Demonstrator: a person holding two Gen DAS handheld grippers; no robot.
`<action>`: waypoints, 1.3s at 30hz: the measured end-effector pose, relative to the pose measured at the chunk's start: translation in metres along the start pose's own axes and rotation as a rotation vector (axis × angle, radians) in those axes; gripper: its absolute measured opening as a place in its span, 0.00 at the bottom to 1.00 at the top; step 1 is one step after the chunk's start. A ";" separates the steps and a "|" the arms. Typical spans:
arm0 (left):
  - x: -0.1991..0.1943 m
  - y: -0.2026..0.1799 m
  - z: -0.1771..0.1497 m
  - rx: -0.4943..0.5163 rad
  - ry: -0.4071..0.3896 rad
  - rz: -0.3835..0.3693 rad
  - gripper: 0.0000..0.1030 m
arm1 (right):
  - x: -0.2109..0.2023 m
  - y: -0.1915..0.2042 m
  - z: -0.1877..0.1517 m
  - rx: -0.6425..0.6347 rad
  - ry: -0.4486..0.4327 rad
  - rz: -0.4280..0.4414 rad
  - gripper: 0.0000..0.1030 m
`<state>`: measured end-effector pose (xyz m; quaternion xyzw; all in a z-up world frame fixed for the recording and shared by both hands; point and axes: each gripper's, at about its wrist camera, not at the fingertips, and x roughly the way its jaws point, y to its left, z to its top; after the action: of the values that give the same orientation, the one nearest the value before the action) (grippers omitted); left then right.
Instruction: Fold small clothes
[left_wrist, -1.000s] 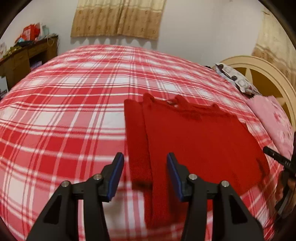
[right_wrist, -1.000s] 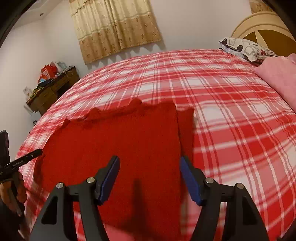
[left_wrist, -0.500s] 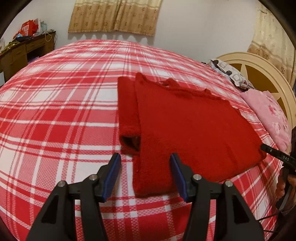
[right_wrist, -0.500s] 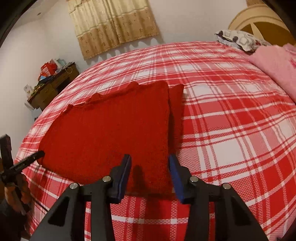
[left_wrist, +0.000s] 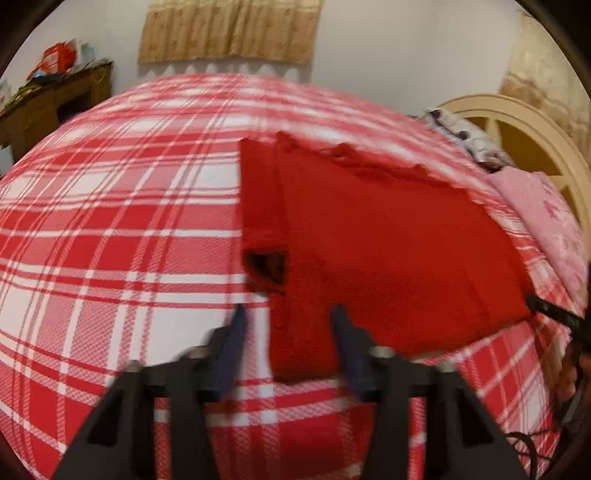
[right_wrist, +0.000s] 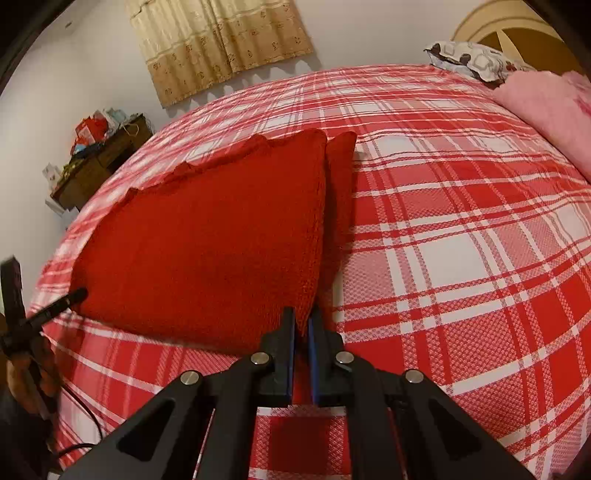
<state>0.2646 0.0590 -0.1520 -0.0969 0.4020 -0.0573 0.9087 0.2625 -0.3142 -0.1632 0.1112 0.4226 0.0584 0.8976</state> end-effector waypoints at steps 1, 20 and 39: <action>-0.003 -0.001 -0.002 0.007 -0.010 -0.007 0.23 | -0.001 -0.002 0.001 0.013 -0.007 0.006 0.06; -0.004 0.007 -0.006 -0.023 0.015 -0.013 0.21 | -0.022 0.013 0.012 0.022 -0.106 -0.066 0.44; -0.027 0.054 0.001 -0.108 -0.024 0.037 0.78 | 0.015 0.063 0.035 -0.104 0.005 0.002 0.55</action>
<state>0.2485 0.1168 -0.1440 -0.1390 0.3953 -0.0178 0.9078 0.2980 -0.2551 -0.1370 0.0645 0.4212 0.0814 0.9010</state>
